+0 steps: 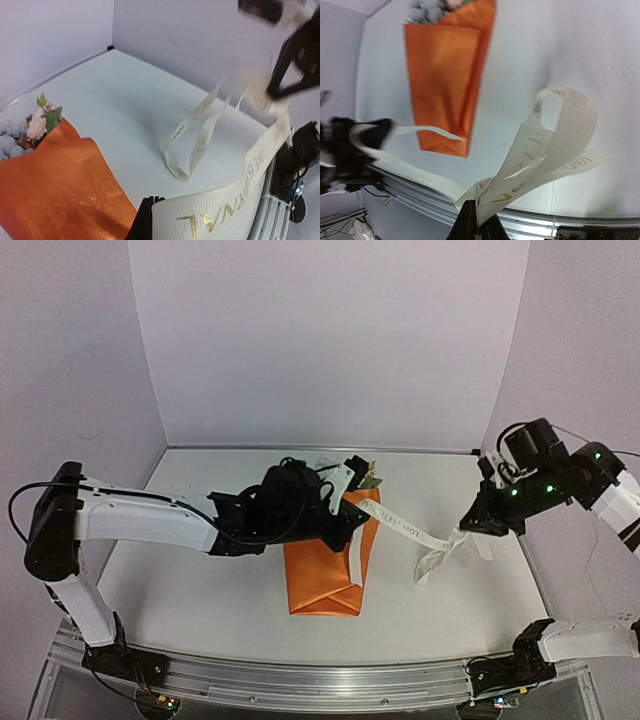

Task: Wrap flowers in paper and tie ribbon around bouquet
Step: Pass from the right arm to the left, then pick up the right side of the ribbon from the center of the board.

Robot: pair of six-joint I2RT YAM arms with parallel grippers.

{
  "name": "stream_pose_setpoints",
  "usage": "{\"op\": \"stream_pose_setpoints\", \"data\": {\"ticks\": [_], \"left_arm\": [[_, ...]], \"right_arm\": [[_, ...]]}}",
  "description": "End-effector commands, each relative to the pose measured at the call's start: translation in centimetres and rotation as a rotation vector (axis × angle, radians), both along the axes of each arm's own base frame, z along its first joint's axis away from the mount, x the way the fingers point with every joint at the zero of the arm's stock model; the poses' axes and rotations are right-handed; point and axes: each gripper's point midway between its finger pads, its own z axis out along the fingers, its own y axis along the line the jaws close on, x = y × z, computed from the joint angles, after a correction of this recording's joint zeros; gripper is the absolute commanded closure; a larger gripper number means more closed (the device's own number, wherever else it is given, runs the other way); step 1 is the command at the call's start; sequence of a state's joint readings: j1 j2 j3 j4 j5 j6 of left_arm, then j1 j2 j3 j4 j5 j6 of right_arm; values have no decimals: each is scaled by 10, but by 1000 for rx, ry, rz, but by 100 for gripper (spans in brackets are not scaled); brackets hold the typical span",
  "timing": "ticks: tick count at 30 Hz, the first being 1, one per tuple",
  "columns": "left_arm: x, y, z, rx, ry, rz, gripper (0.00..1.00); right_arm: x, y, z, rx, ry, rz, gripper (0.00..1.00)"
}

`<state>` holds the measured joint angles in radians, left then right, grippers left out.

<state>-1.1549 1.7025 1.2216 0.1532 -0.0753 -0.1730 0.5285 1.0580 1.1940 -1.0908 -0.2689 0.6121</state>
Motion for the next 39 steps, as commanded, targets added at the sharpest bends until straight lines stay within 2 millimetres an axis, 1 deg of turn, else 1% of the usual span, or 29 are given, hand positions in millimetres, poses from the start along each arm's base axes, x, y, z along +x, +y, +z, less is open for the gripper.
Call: {"op": "stream_pose_setpoints", "data": {"ticks": [1, 3, 5, 6, 7, 11, 15, 18, 20, 22, 24, 27, 30, 31, 34, 39], "left_arm": [[5, 52, -3, 78, 31, 159, 100], [5, 68, -14, 128, 44, 195, 100], [5, 81, -21, 154, 45, 224, 100], [6, 86, -24, 164, 45, 242, 100], [7, 92, -26, 176, 44, 263, 100], [18, 115, -36, 217, 51, 354, 100], [24, 129, -41, 236, 62, 406, 100], [24, 132, -44, 239, 70, 413, 100], [24, 133, -47, 244, 75, 412, 100], [23, 133, -49, 249, 78, 413, 100], [23, 134, -50, 251, 82, 416, 100], [22, 136, -51, 251, 87, 419, 100], [22, 140, -53, 254, 89, 426, 100], [22, 141, -54, 256, 90, 428, 100], [21, 143, -55, 256, 92, 431, 100], [21, 143, -56, 260, 90, 429, 100]], "right_arm": [[-10, -27, -62, -170, 82, -17, 84], [-15, -37, -84, -233, 110, -31, 71], [-16, -49, -97, -295, 115, -44, 62], [-18, -54, -104, -327, 121, -47, 55], [-19, -59, -110, -352, 128, -45, 51], [-25, -66, -129, -404, 175, -33, 39], [-20, -69, -147, -434, 190, -69, 33], [-7, -60, -158, -405, 197, -132, 32], [6, -49, -163, -353, 189, -182, 33], [16, -36, -169, -292, 201, -234, 35], [21, -27, -177, -264, 223, -287, 38], [20, -18, -184, -272, 228, -309, 41], [13, -19, -190, -303, 230, -332, 43], [12, -22, -192, -317, 226, -350, 44], [9, -23, -197, -323, 233, -373, 45], [10, -10, -204, -291, 255, -378, 49]]}}
